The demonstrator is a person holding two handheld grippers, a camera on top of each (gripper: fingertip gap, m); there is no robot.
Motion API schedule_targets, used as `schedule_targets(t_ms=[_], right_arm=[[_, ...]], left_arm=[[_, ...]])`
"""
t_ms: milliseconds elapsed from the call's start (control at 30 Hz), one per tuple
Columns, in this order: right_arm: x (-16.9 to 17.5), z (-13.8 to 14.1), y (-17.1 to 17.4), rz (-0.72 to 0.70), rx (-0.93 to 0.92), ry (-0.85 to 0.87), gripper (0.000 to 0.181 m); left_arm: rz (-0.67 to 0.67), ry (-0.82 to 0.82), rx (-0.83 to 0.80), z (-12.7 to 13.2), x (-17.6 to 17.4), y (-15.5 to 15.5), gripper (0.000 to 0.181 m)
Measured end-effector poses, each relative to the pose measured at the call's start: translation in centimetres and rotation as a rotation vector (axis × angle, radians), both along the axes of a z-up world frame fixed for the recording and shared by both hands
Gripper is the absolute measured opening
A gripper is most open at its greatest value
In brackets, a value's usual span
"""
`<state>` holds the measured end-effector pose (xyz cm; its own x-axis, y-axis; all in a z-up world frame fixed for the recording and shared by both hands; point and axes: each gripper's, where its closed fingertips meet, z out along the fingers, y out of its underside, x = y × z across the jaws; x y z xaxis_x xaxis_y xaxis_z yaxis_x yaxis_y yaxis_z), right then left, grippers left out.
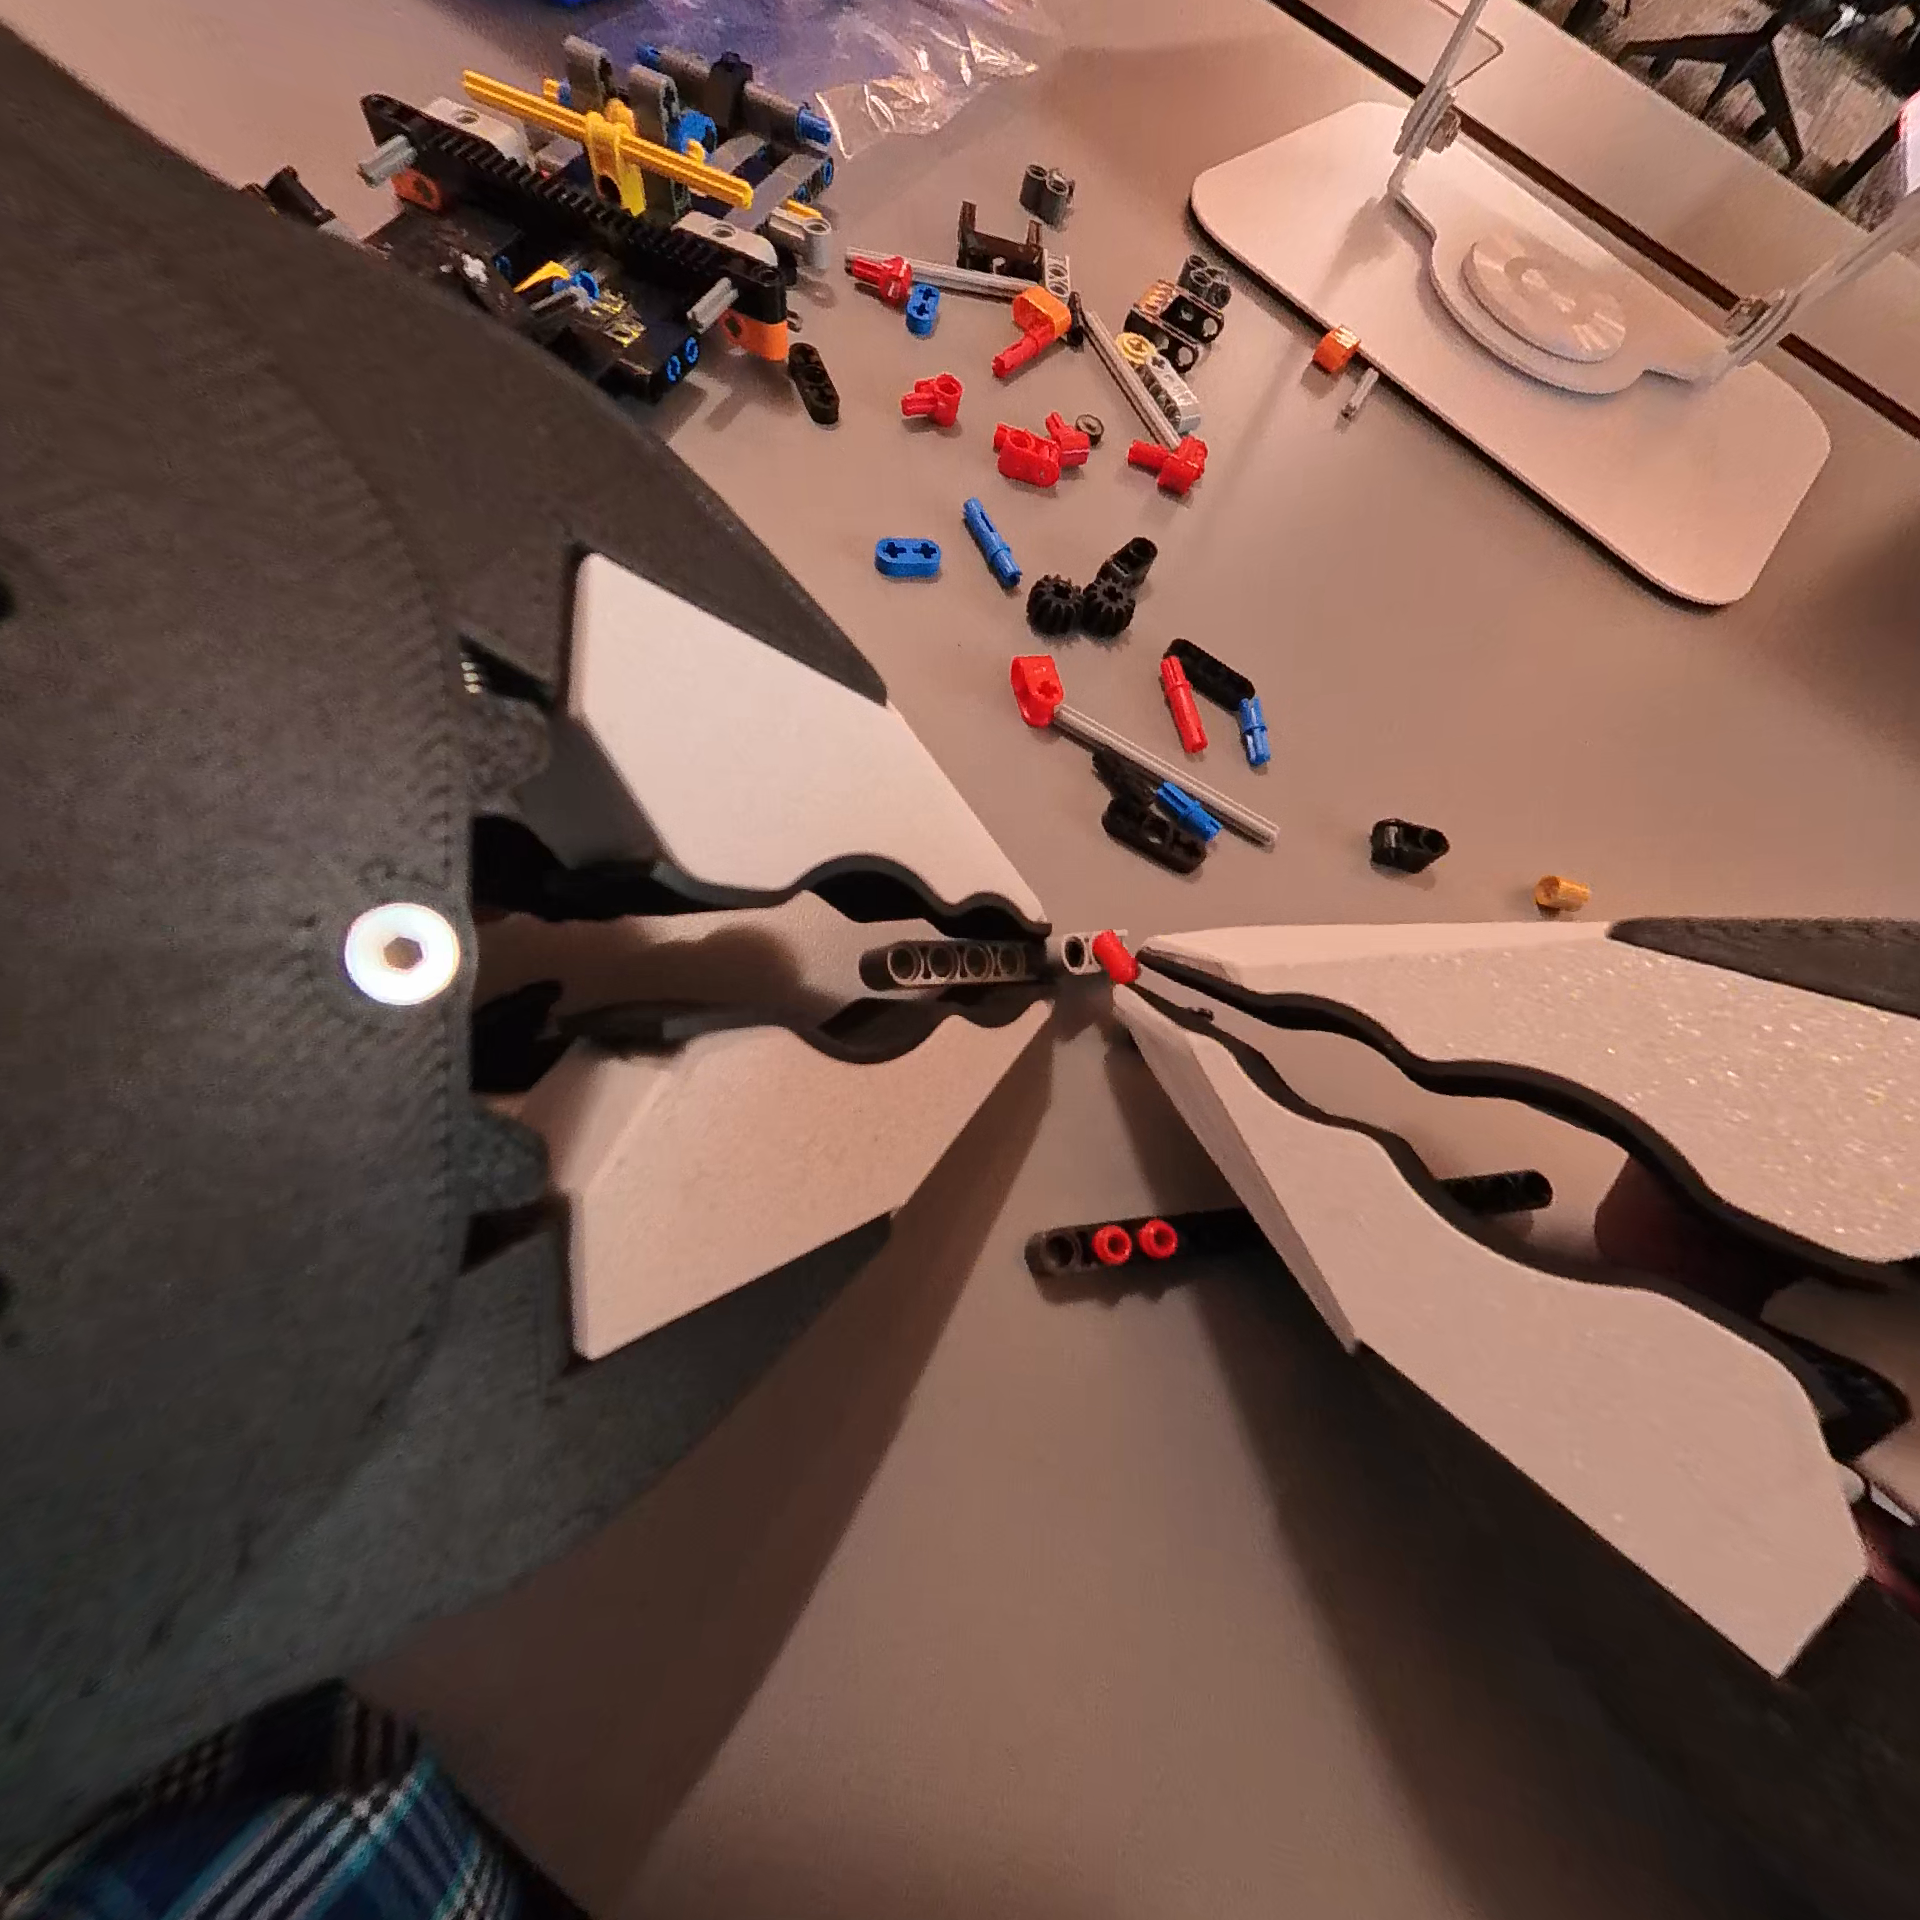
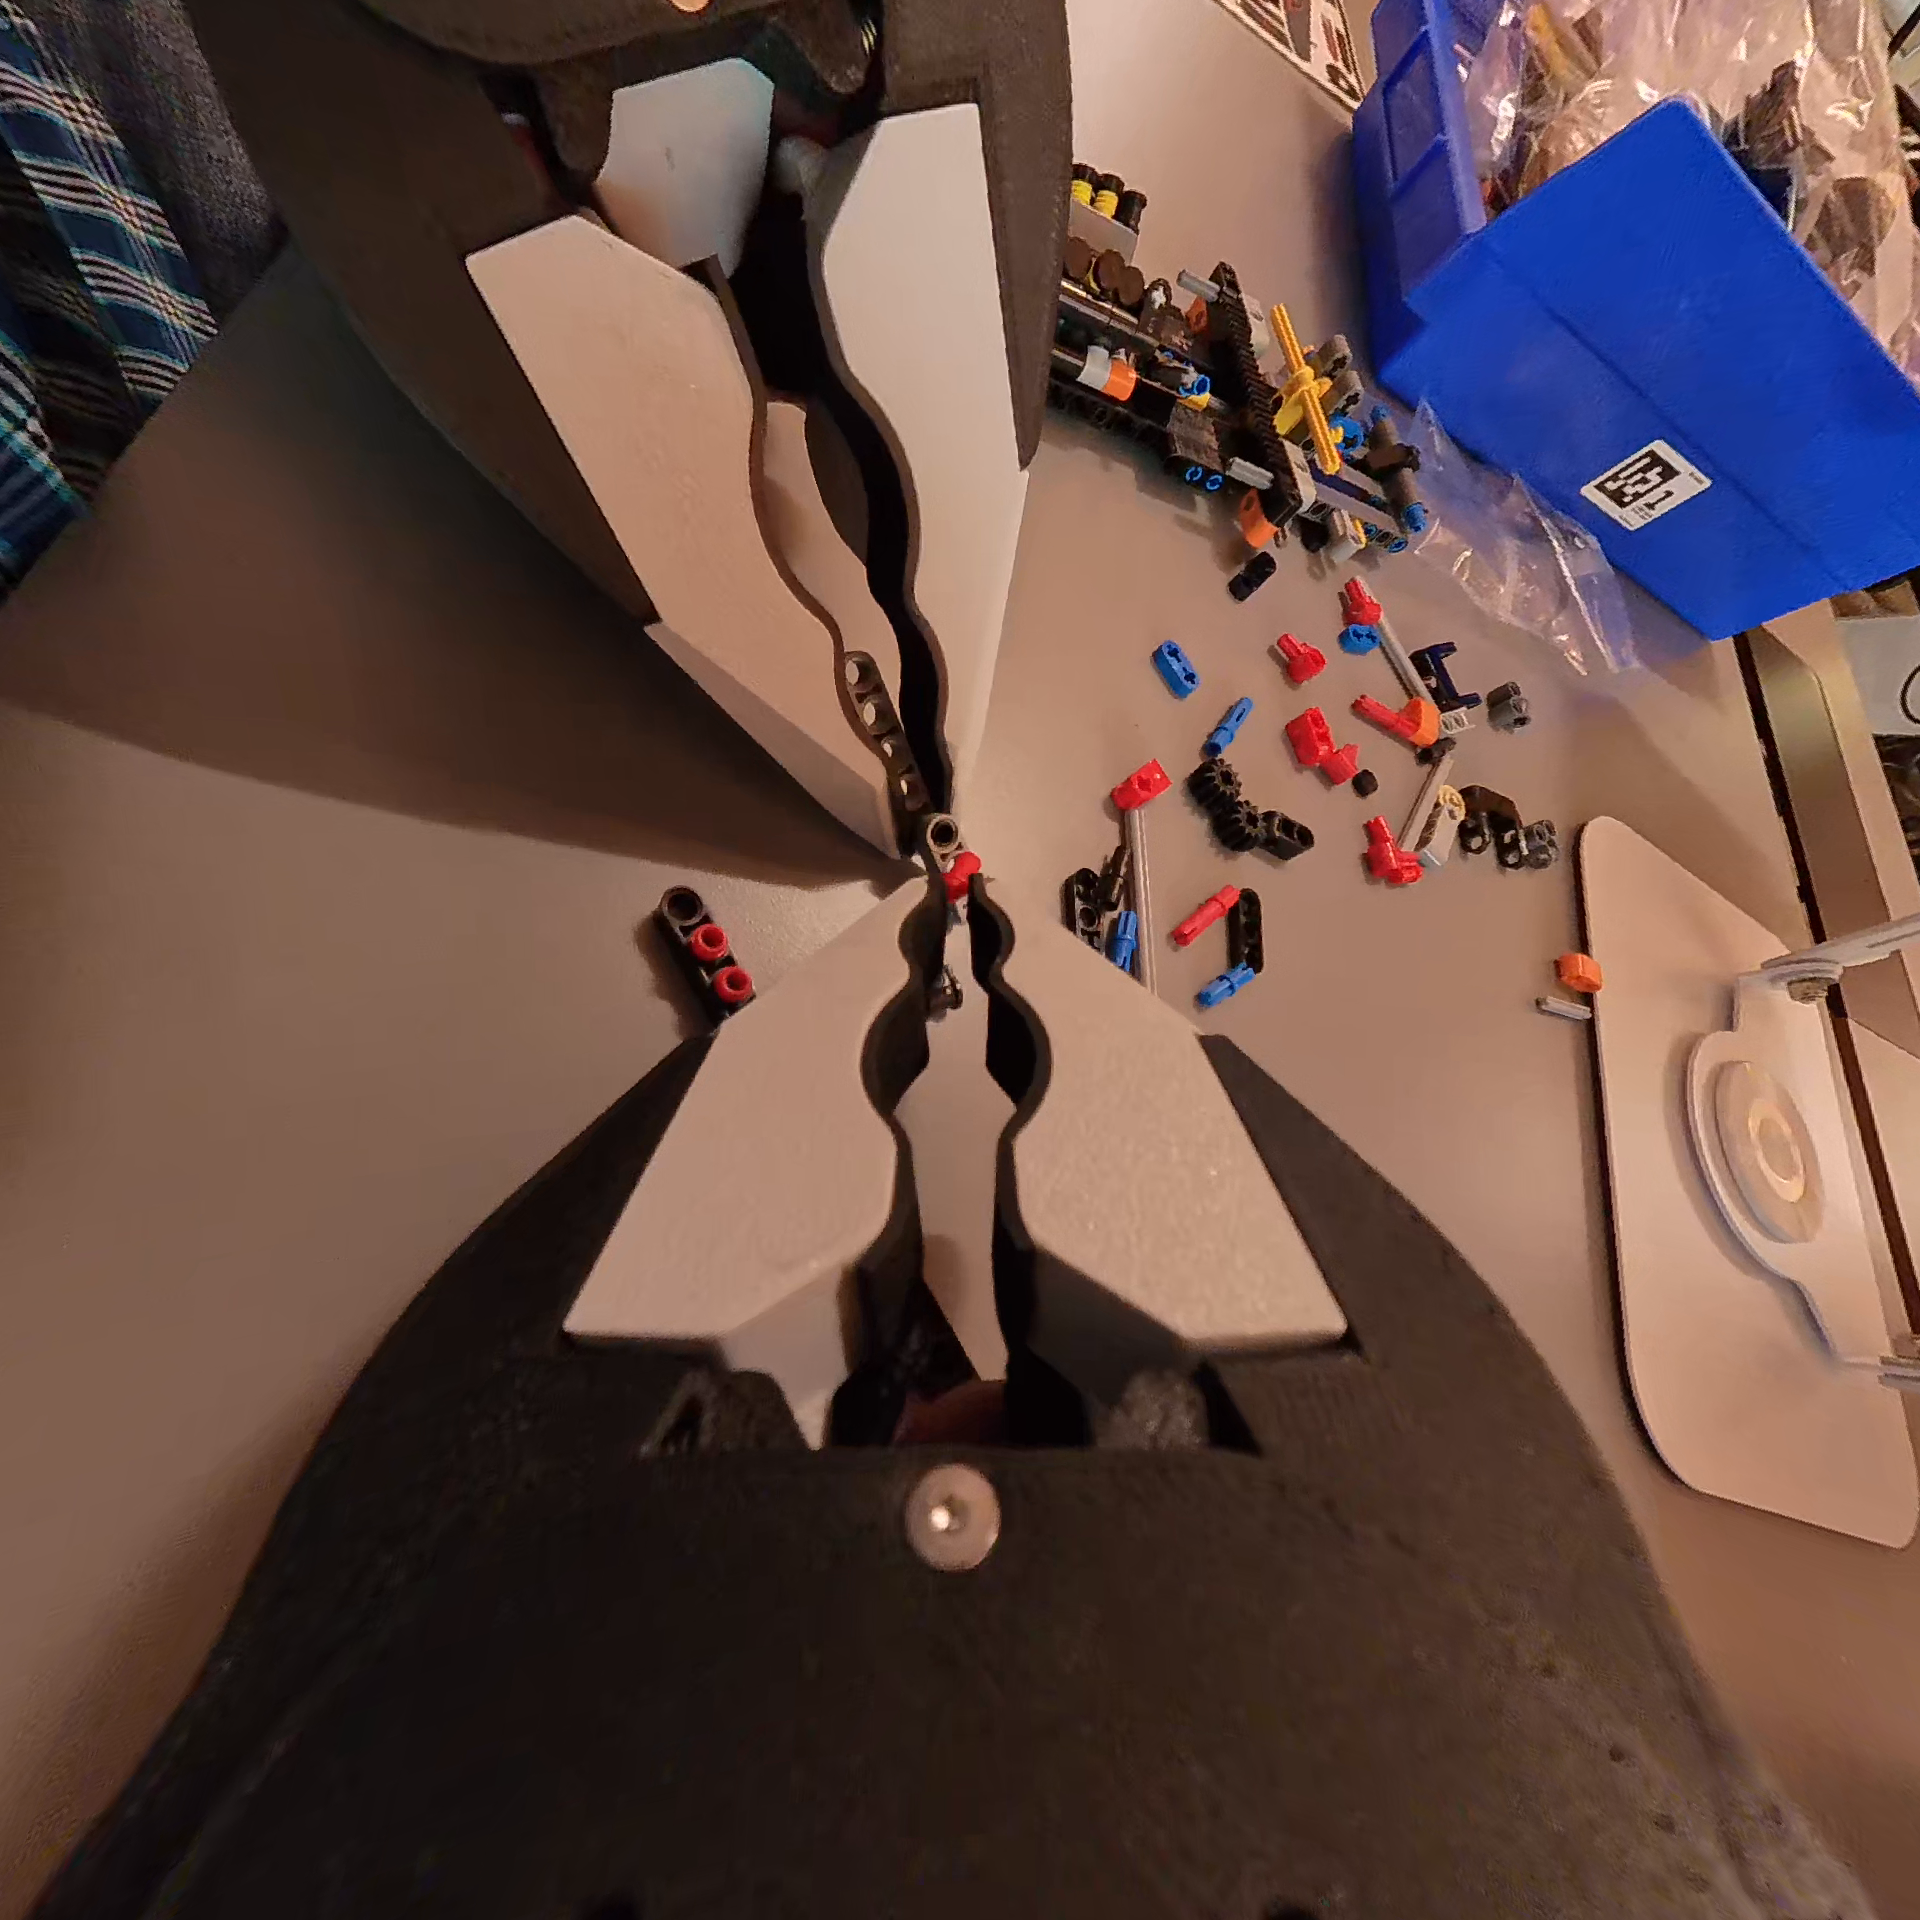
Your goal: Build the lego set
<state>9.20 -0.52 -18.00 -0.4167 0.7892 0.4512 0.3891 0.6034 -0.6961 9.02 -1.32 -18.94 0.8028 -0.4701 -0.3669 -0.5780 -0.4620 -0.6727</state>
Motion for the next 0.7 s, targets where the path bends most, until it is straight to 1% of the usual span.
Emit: schedule_targets(t_ms=[700], right_arm=[[-0.29, -0.07, -0.04, -0.002, -0.016, -0.017, 0.002]], left_arm=[[-0.002, 0.002, 0.001, 0.09, -0.06, -0.20, 0.006]])
